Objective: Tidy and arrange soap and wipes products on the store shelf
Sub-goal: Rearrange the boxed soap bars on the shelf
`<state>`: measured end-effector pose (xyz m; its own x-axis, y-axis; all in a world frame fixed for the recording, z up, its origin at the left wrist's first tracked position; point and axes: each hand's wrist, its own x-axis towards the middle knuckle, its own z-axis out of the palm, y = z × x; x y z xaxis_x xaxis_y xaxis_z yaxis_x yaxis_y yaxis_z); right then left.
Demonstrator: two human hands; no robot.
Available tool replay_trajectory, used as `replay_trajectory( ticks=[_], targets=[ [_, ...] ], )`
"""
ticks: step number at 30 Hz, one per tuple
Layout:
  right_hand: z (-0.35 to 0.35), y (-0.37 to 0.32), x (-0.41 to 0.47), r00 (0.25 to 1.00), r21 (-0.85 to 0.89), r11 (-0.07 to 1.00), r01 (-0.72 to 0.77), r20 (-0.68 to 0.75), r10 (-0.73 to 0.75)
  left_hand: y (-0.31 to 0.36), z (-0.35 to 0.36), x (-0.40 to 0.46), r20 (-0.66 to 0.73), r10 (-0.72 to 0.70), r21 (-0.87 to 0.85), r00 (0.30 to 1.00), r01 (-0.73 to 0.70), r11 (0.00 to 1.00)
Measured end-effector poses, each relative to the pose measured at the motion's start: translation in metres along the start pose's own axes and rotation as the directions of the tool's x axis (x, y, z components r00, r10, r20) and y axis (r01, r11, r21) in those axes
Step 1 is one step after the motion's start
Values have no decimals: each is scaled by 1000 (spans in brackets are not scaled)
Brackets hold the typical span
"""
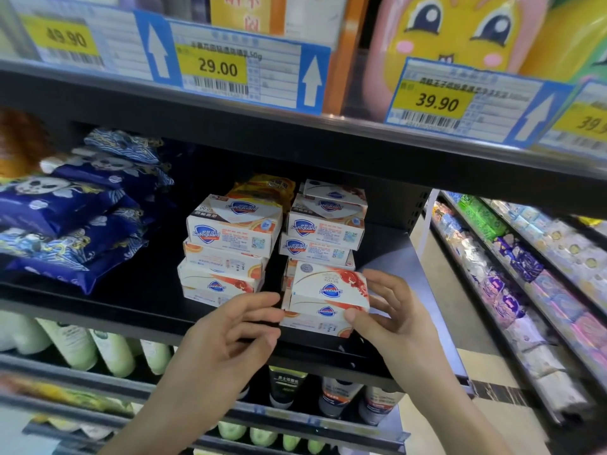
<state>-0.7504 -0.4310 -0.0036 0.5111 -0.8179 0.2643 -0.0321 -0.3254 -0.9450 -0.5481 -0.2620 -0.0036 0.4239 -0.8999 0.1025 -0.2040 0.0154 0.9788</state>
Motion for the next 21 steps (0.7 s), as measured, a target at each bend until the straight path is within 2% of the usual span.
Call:
replay_trajectory(
  ticks=[9, 21],
  targets=[
    [12, 1, -3, 1000, -84, 996, 19, -13, -20, 3, -1, 2, -10, -35, 0, 999, 35, 999],
    [17, -3, -8, 994, -264, 965, -9, -105, -19, 7, 0, 1, 23, 12, -22, 1000, -12, 1000]
  ],
)
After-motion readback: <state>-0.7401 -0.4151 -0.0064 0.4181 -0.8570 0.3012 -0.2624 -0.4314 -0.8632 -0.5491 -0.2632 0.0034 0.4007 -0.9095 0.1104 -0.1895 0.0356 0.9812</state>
